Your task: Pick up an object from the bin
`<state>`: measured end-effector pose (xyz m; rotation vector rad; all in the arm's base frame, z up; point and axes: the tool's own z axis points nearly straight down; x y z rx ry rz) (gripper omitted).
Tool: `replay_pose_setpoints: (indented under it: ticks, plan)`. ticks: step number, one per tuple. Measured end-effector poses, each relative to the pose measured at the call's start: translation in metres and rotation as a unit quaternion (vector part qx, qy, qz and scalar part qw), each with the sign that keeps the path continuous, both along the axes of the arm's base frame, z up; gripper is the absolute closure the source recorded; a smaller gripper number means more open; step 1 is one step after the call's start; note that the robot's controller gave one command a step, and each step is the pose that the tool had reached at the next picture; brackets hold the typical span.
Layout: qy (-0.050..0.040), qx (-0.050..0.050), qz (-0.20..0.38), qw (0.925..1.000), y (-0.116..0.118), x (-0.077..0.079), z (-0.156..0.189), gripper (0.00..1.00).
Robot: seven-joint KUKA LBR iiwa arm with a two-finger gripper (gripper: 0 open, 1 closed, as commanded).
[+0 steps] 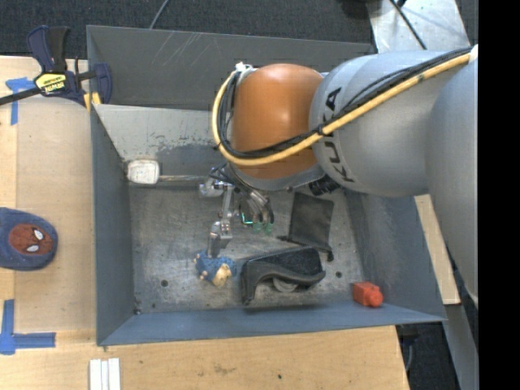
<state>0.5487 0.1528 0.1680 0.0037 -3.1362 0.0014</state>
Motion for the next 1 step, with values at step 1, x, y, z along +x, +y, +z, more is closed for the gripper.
replay_pose_setpoints:
  ticks: [1]
  plan:
    - [0.0014,0.000,0.037,0.9993,-0.0302,-0.0675,-0.0422,0.00]
